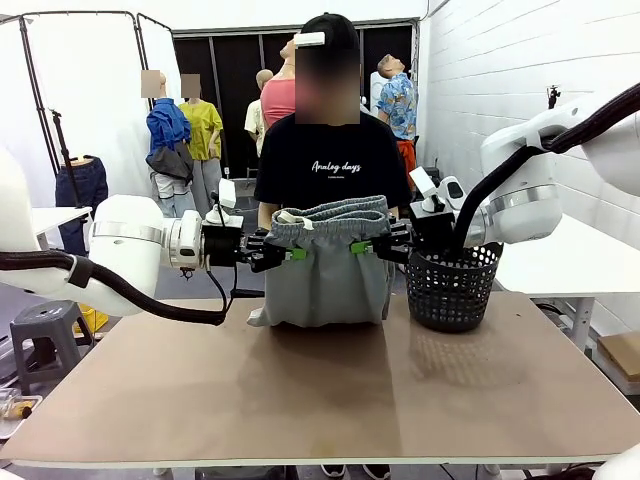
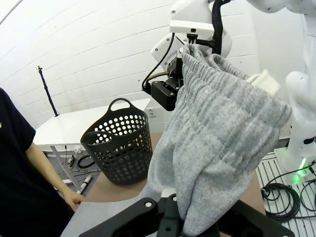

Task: Fold the training pants.
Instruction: Release the ends of the Training pants and then grab the overlapped ends.

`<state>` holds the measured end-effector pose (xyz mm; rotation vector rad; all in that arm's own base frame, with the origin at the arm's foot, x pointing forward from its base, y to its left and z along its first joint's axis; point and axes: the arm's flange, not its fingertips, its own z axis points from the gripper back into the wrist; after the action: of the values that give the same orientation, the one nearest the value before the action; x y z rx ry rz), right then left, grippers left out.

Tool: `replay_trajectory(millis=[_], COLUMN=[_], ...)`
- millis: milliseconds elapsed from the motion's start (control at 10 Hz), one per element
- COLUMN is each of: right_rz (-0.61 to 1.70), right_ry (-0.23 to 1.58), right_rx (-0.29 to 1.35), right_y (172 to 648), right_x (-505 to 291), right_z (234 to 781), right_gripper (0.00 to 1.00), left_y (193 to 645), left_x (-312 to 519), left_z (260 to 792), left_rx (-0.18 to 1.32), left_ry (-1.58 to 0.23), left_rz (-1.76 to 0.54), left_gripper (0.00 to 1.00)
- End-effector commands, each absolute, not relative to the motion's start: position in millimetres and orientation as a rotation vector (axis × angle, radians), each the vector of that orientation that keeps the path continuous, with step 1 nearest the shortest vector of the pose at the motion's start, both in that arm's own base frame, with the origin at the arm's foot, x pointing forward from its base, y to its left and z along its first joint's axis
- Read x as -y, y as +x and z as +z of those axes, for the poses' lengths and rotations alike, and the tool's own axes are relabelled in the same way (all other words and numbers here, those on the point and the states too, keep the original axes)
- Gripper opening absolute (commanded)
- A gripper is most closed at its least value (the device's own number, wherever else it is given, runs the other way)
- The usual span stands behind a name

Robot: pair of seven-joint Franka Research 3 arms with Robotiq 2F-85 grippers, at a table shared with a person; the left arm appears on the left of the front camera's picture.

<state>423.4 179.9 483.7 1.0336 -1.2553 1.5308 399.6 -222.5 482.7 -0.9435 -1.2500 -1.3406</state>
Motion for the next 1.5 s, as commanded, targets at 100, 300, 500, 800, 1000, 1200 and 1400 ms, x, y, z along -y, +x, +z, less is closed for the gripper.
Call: replay_trajectory(millis=[100,300,500,800,1000,1200,1400], right_rz=[1.537,1.537,1.537,1.537,1.537,1.537,1.537], right_ry=[1.034,1.034,1.034,1.034,1.034,1.034,1.034], right_rx=[1.261,1.261,1.261,1.261,1.261,1.261,1.261], right_y=[421.1,421.1,421.1,421.1,421.1,421.1,421.1], right_x=[-180.3,-180.3,-180.3,-180.3,-180.3,-180.3,-180.3], right_z=[484.7,484.7,484.7,484.7,484.7,484.7,484.7], right_gripper=[0.00,0.00,0.00,0.00,0.00,0.00,0.00], left_y=[398.5,398.5,398.5,398.5,398.5,398.5,398.5], left_x=[222.7,222.7,222.7,222.7,222.7,222.7,222.7], left_z=[485.6,485.6,485.6,485.6,485.6,485.6,485.6], left_rx=[1.256,1.256,1.256,1.256,1.256,1.256,1.256], left_ry=[-0.944,-0.944,-0.944,-0.944,-0.944,-0.944,-0.944], left_rz=[-1.343,-1.343,-1.343,-1.343,-1.343,-1.343,-1.343], left_gripper=[0.00,0.00,0.00,0.00,0.00,0.00,0.00])
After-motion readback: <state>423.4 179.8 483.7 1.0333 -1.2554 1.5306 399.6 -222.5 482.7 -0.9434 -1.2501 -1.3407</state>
